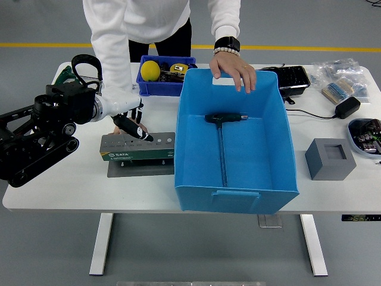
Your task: Lift tool from toolbox,place it in box,lift tool from toolbox,place it in box
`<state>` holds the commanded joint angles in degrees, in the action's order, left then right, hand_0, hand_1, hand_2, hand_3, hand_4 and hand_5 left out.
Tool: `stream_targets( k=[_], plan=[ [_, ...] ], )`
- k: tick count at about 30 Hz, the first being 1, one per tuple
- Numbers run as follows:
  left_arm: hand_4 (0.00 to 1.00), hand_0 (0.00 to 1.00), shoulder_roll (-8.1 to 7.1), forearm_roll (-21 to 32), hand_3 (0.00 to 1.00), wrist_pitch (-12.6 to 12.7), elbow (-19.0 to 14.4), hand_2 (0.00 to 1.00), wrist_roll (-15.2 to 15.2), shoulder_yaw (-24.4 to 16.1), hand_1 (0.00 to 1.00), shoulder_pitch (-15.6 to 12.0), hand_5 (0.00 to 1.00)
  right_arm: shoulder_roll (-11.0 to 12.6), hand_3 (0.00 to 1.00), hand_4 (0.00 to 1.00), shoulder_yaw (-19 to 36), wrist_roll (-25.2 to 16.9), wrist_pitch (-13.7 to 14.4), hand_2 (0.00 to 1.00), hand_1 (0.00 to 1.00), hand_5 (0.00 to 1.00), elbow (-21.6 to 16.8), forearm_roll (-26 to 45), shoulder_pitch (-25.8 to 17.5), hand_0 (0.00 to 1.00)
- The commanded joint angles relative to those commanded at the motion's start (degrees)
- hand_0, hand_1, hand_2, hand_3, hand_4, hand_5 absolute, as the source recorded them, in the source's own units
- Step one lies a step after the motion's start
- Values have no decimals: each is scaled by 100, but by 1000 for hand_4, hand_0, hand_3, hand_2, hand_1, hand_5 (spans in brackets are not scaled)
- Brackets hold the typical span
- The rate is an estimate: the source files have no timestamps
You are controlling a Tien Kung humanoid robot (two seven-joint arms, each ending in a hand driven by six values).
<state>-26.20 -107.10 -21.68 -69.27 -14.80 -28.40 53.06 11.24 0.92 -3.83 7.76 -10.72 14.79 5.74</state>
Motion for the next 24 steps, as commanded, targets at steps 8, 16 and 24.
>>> stream_targets(
  k=[8, 16, 24],
  plan=[
    [998, 557, -46, 86, 461, -96, 28, 606, -56, 185, 594, 4, 811, -12, 683, 956, 10, 7, 6, 753, 726, 784, -2, -14, -11, 736],
    [998, 557, -46, 28, 431, -107, 147, 584, -51, 224, 568, 13, 809, -16, 682, 954, 10, 8, 6, 754, 725, 784, -4, -15, -17, 736],
    [998, 551, -55, 12, 287, -133, 139, 475, -94, 246, 500, 36, 811, -14, 681, 954, -2, 1, 4, 753, 725, 785, -4, 3, -10, 736]
  ],
)
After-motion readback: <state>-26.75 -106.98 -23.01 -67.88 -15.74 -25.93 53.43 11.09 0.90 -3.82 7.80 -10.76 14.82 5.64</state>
